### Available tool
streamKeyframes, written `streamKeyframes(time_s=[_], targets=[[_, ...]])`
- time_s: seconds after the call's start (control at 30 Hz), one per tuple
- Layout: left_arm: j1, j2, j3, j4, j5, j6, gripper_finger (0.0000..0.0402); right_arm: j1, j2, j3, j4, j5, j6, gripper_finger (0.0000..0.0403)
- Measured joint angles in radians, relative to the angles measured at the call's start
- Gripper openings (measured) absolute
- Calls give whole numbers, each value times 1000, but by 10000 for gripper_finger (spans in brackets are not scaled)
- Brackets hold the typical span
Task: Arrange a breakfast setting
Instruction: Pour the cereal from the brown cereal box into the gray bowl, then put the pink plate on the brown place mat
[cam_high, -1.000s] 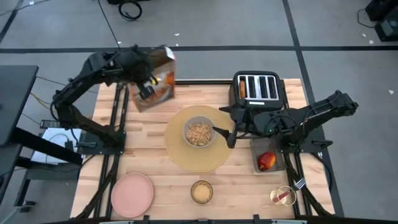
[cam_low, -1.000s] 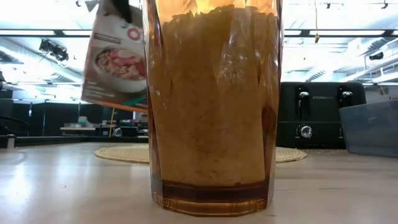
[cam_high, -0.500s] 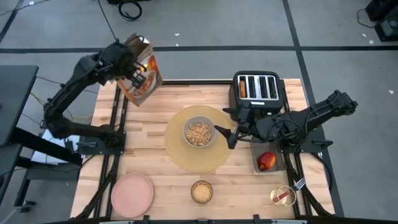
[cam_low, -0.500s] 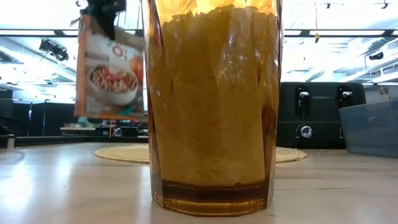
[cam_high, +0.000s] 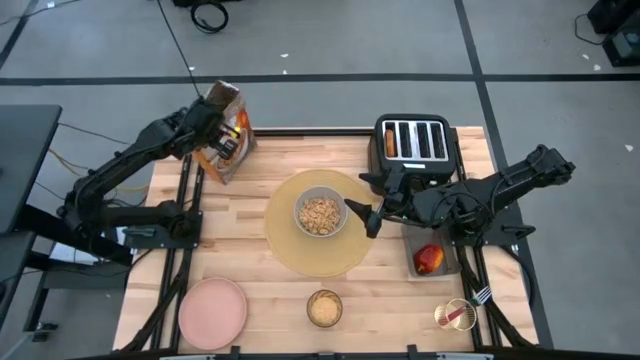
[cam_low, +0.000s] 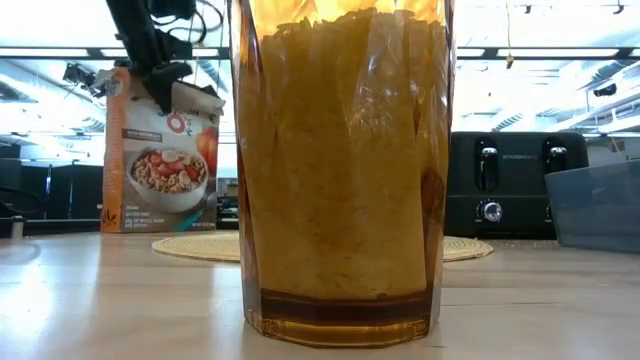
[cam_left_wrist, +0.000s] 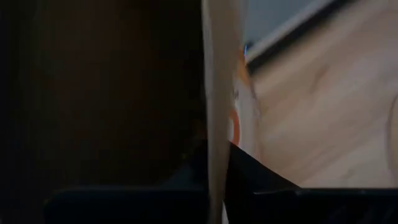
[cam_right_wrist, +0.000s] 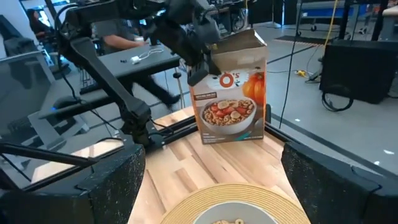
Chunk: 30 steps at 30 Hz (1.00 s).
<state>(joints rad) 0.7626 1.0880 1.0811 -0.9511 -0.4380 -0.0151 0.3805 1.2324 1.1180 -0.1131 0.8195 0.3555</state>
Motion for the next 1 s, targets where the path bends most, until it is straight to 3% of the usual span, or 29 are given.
streamKeyframes(time_s=[0.2, 0.57, 0.8, 1.0], targets=[[-2, 4, 80, -50, 17, -1, 72, 0, 0, 0, 0, -19, 10, 377], [-2, 3, 287, -130, 36, 1, 202, -3, 0, -1, 0, -29, 11, 377], [-4, 2, 416, -178, 139, -16, 228, -3, 0, -1, -1, -36, 25, 377], [-37, -18, 511, -156, 359, -90, 228, -42, -2, 8, -56, -15, 212, 376]])
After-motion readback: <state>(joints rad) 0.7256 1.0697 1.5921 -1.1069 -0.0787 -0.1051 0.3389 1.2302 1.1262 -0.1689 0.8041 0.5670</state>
